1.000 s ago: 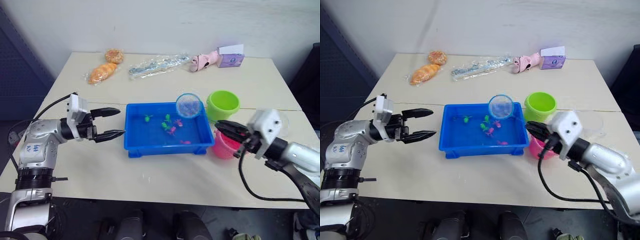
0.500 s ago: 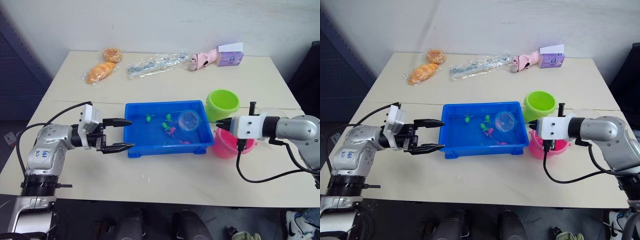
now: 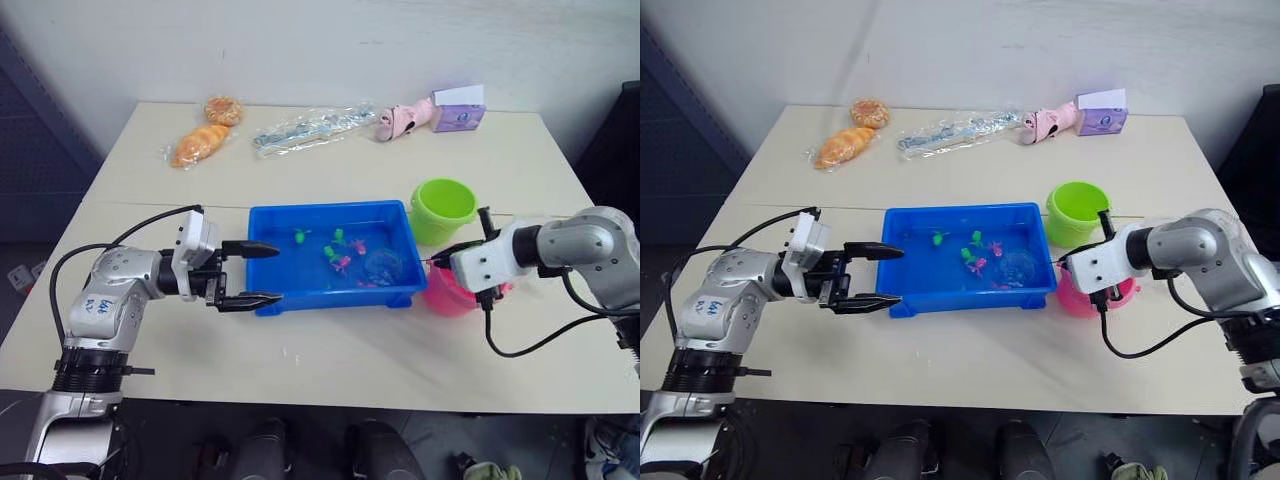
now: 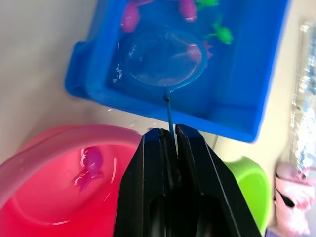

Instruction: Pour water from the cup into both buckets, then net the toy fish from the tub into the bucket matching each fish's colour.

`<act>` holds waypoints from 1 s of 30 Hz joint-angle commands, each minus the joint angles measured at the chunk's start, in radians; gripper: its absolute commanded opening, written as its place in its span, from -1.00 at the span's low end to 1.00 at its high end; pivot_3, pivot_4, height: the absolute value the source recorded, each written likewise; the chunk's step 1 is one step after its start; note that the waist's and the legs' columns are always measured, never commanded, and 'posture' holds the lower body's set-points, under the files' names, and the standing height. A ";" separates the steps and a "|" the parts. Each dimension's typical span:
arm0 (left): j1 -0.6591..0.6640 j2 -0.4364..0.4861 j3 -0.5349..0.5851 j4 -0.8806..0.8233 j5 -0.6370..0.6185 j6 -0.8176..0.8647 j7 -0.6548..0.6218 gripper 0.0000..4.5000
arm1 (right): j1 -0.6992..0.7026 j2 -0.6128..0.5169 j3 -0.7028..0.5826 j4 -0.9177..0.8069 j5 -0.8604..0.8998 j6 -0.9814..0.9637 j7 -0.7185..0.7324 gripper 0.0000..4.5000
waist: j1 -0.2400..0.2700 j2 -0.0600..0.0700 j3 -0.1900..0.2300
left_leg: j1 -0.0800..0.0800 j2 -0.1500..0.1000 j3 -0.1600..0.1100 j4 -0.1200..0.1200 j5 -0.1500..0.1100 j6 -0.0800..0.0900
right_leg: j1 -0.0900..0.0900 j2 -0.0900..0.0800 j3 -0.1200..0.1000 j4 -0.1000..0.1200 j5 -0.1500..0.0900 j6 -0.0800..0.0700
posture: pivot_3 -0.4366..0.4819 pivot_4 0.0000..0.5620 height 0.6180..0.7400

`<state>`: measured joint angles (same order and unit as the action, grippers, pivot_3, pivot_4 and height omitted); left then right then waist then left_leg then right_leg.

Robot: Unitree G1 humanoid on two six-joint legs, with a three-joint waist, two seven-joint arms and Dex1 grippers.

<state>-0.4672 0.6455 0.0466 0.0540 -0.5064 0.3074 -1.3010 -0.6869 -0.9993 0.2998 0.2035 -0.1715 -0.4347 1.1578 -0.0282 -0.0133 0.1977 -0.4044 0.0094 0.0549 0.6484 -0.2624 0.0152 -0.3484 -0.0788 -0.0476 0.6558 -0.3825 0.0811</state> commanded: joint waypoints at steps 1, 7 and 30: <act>-0.027 -0.004 -0.004 -0.011 -0.005 -0.007 -0.002 0.97 | -0.034 0.016 0.003 -0.018 -0.013 0.003 0.028 -1.00 | 0.000 0.000 0.000 | 0.000 0.000 0.000 0.000 0.000 0.000 | 0.000 0.000 0.000 0.000 0.000 0.000 | -0.05 -0.47 1.00; -0.039 -0.006 -0.006 0.000 -0.004 -0.014 0.000 0.97 | -0.009 0.038 -0.023 -0.095 0.081 0.136 0.116 -1.00 | 0.001 0.000 0.000 | 0.000 0.000 0.000 0.001 0.000 0.000 | 0.000 0.000 0.000 0.000 0.000 0.000 | -0.05 -0.47 1.00; -0.053 -0.028 -0.013 0.036 -0.003 -0.056 -0.003 0.97 | 0.395 -0.027 -0.680 -0.450 0.607 0.941 0.039 -1.00 | 0.008 0.000 0.000 | 0.000 0.000 -0.004 0.000 0.000 0.000 | 0.003 0.000 -0.004 -0.002 0.000 0.000 | -0.05 -0.47 1.00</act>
<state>-0.5057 0.6232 0.0229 0.0965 -0.4972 0.2663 -1.2948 -0.3227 -1.0151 -0.2717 -0.1662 0.3986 0.4818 1.2275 -0.0202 -0.0132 0.1978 -0.4045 0.0092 0.0506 0.6482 -0.2628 0.0156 -0.3442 -0.0789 -0.0516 0.6533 -0.3824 0.0811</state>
